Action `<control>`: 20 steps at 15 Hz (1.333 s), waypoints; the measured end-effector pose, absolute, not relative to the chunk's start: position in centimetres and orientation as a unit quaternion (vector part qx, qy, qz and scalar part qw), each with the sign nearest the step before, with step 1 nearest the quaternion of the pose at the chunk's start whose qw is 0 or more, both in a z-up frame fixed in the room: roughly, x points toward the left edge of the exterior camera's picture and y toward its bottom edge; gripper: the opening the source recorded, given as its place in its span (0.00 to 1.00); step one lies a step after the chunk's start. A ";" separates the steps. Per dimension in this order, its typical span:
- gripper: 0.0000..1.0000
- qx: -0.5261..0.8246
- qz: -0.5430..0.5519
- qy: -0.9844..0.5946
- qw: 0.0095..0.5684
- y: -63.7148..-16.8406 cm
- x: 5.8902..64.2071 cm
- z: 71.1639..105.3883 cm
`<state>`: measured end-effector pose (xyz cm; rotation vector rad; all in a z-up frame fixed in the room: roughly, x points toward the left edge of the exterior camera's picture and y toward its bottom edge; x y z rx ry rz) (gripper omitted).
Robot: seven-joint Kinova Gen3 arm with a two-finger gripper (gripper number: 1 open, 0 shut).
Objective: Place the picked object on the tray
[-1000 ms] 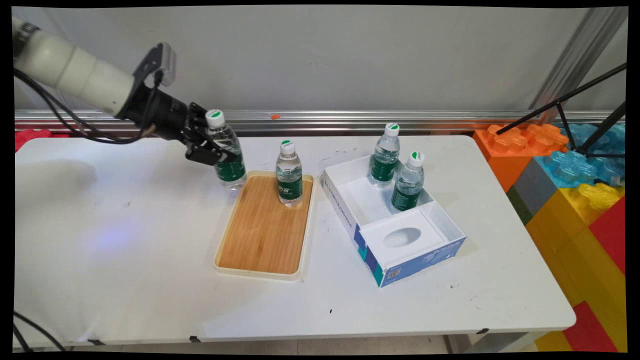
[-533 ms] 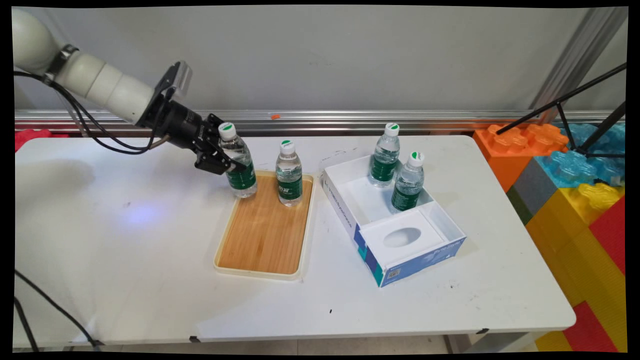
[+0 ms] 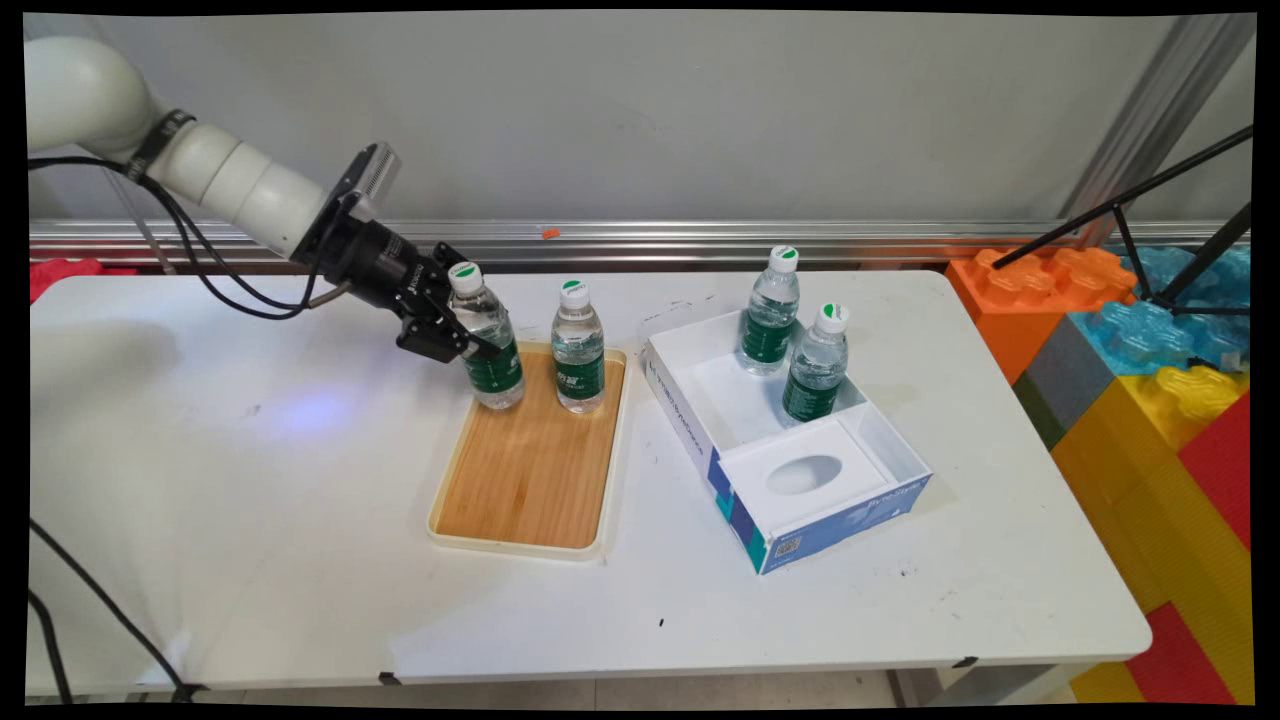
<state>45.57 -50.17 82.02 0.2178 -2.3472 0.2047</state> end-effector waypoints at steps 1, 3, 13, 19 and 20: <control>0.00 0.082 0.079 -0.919 0.378 -50.3 45.6 81.8; 0.00 0.075 0.077 -0.920 0.377 -50.7 45.6 81.4; 0.00 0.054 0.066 -0.924 0.372 -51.8 45.4 79.8; 1.00 0.044 0.061 -0.927 0.367 -52.0 45.2 79.0; 1.00 0.043 0.060 -0.927 0.367 -52.1 45.2 78.9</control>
